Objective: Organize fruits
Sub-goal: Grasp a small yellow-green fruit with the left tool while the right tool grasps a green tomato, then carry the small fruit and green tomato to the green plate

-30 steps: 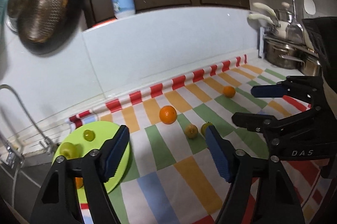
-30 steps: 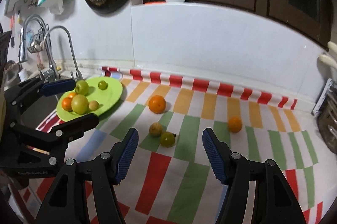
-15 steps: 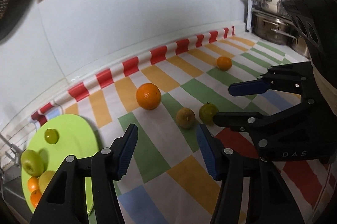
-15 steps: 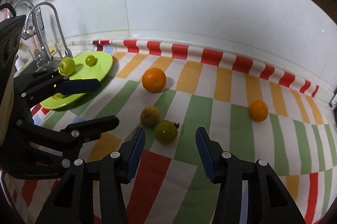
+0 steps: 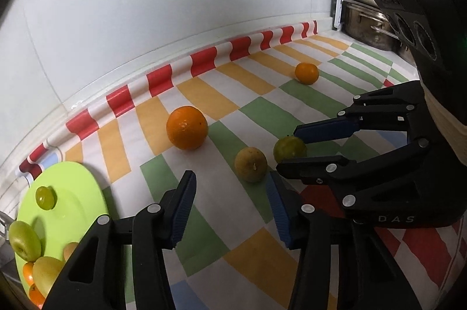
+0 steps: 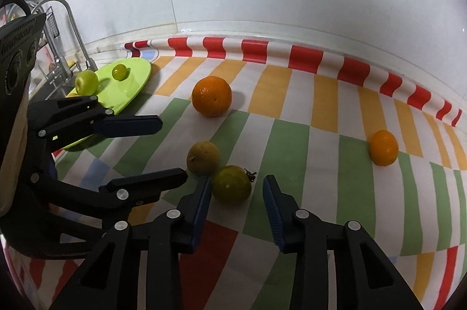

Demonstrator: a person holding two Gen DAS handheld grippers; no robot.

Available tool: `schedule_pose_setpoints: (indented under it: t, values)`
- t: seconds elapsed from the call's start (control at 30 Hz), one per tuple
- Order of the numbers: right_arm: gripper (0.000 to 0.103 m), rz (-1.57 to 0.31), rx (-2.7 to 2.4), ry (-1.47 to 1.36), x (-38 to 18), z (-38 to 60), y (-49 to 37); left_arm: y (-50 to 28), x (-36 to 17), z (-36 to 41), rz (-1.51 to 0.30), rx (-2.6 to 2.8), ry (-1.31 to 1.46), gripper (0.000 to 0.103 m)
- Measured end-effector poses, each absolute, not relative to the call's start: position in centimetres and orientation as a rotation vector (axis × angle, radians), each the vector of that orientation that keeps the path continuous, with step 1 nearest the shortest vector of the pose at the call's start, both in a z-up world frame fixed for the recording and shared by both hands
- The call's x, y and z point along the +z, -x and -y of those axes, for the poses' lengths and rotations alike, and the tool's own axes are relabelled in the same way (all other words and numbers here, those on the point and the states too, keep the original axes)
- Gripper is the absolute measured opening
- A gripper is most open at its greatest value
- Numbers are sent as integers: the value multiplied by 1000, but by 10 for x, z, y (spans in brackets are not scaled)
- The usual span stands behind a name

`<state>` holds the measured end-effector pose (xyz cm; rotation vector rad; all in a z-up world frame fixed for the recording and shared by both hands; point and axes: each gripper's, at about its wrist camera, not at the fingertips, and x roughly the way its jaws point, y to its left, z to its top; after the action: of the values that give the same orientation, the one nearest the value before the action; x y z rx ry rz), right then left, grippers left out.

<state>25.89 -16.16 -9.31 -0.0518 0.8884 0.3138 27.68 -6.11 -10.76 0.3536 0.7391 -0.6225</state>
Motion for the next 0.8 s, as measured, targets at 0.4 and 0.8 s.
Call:
schedule_pose_setpoints:
  t: [0.4,0.8]
  values:
    - [29,-888,232,-28,-91,190,-252,-293,-115,87,-816,-621,-324,30]
    - [29,-856,206,-56,-79,192,-241,-278,-97,76,-810,-585,-240,26]
